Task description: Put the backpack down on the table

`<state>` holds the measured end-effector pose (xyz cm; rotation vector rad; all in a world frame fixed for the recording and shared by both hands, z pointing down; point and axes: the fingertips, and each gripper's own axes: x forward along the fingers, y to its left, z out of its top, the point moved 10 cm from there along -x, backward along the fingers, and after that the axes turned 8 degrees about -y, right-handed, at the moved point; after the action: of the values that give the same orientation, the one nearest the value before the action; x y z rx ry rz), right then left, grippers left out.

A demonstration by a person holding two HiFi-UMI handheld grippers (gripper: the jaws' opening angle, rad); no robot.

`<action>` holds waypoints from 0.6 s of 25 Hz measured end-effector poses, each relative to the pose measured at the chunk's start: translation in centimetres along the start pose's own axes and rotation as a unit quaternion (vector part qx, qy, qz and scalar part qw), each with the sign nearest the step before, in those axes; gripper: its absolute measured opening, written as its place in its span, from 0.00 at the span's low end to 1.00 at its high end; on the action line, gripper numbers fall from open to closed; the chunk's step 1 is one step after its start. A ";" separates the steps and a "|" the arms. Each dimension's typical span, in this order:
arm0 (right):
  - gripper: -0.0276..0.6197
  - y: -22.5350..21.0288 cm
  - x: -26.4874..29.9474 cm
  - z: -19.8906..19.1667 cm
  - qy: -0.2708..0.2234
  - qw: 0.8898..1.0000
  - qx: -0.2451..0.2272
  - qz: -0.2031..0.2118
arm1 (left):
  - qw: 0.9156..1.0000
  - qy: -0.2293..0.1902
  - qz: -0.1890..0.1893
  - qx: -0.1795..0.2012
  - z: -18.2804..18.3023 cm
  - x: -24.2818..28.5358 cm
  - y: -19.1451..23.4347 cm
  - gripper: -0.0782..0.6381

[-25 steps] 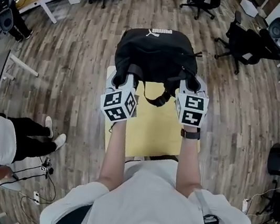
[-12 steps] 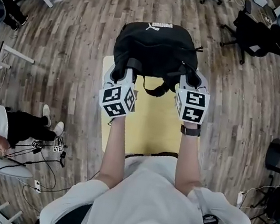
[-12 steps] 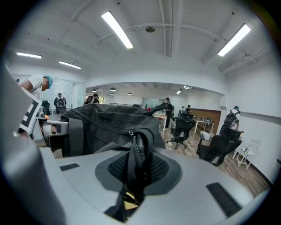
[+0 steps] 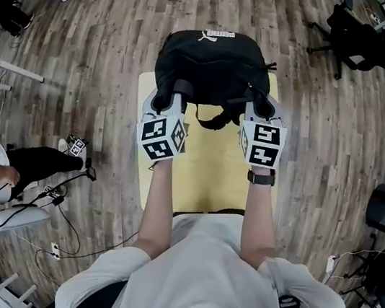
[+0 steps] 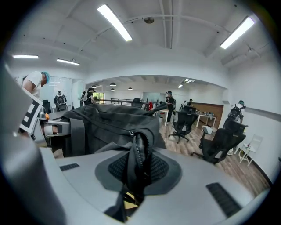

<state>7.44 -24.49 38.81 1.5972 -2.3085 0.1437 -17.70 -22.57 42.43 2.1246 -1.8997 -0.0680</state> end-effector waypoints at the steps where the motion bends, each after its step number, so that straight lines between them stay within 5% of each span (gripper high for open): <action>1: 0.12 0.0 0.3 -0.2 0.003 1.000 0.000 0.002 | 1.000 0.003 0.000 0.000 -0.2 0.2 0.2 0.27; 15: 0.12 0.0 3.4 -3.9 0.046 0.999 0.017 0.001 | 0.999 0.054 0.001 -0.002 -3.7 2.8 1.4 0.27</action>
<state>7.15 -26.50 43.57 1.5709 -2.2489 0.2514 -17.85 -24.81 46.73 2.0793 -1.8389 0.0428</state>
